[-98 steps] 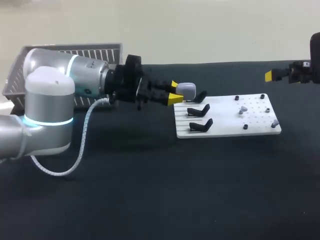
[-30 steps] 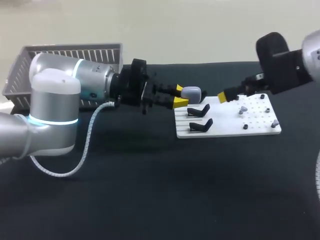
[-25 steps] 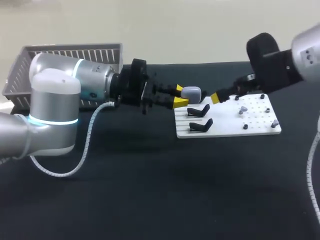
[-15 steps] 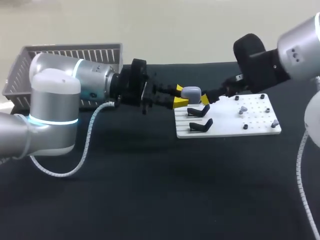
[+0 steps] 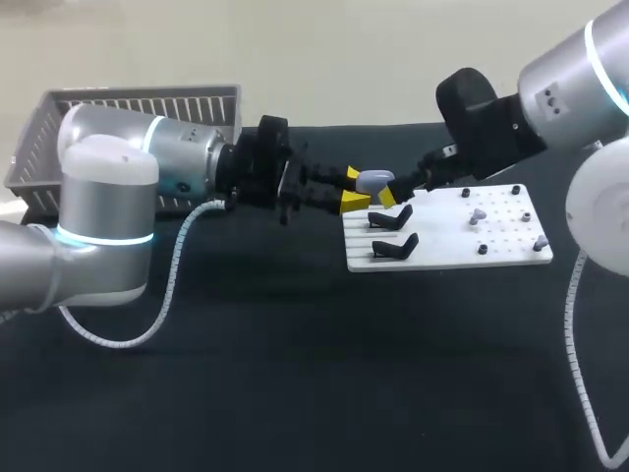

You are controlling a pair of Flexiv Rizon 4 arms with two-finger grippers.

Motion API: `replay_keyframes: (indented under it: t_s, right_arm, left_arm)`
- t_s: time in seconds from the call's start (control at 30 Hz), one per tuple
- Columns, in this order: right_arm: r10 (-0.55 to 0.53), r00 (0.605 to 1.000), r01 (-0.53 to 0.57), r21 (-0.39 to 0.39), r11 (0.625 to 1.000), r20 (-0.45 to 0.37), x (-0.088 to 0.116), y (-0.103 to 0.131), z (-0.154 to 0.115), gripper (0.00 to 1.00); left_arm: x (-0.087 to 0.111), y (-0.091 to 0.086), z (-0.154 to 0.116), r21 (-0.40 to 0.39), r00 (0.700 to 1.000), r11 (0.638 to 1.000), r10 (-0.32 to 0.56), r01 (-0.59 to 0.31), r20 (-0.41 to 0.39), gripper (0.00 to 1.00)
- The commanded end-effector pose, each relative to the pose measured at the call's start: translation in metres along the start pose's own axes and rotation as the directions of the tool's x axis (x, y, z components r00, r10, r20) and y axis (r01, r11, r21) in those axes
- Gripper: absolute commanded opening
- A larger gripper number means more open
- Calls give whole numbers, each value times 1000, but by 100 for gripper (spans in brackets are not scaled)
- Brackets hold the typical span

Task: Pick up each earbud case from the left stands, insert the matching earbuds, close the lid, and place the case in the box.

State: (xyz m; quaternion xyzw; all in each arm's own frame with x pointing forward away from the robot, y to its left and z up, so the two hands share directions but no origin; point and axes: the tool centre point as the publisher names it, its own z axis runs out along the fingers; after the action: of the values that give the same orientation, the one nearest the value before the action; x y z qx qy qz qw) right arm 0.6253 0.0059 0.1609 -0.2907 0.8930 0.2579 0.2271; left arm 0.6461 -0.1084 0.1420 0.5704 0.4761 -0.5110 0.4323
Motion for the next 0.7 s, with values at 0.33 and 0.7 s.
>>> replay_keyframes:
  t_s: [0.33,0.7]
  right_arm:
    - [25,1000,-25,3,1000,-6,-10,-11,15,100]
    - [46,999,-46,23,999,2,-13,-18,15,100]
  left_arm:
    - [1,0,0,-2,1000,1000,3,-3,3,0]
    - [1,0,0,-2,1000,1000,3,-3,3,0]
